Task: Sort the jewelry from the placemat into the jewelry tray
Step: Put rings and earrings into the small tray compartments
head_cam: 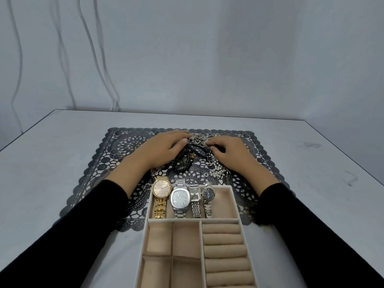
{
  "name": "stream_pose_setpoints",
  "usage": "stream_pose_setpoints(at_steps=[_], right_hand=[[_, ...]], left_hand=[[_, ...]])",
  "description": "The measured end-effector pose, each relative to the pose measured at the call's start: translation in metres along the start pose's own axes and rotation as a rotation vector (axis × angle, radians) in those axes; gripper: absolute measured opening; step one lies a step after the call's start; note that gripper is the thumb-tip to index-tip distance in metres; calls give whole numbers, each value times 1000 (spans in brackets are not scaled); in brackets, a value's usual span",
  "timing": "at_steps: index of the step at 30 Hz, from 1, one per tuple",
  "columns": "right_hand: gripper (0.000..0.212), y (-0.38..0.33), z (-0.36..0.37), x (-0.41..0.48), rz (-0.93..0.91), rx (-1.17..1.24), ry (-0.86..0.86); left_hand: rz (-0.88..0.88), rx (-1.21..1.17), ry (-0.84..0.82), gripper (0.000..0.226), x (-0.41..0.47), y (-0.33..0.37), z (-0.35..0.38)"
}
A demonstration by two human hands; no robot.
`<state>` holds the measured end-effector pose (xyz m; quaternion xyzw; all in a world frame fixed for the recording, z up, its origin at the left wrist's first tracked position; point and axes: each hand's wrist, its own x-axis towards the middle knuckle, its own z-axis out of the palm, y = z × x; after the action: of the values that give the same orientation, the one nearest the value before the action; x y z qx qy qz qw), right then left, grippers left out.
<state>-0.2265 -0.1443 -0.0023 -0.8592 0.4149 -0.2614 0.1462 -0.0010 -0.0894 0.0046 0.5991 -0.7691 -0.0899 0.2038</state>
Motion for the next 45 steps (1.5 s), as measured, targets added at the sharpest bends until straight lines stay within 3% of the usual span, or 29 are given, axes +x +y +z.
stream_pose_setpoints(at_steps=[16, 21, 26, 32, 45], right_hand=[[13, 15, -9, 5, 30, 97, 54], [12, 21, -10, 7, 54, 101, 68], [10, 20, -12, 6, 56, 115, 56], [12, 18, -10, 5, 42, 128, 30], [12, 22, -11, 7, 53, 96, 33]], left_hand=[[98, -19, -126, 37, 38, 18, 8], [117, 23, -110, 49, 39, 12, 8], [145, 3, -36, 39, 40, 13, 9], [199, 34, -69, 51, 42, 11, 14], [224, -48, 43, 24, 51, 9, 16]])
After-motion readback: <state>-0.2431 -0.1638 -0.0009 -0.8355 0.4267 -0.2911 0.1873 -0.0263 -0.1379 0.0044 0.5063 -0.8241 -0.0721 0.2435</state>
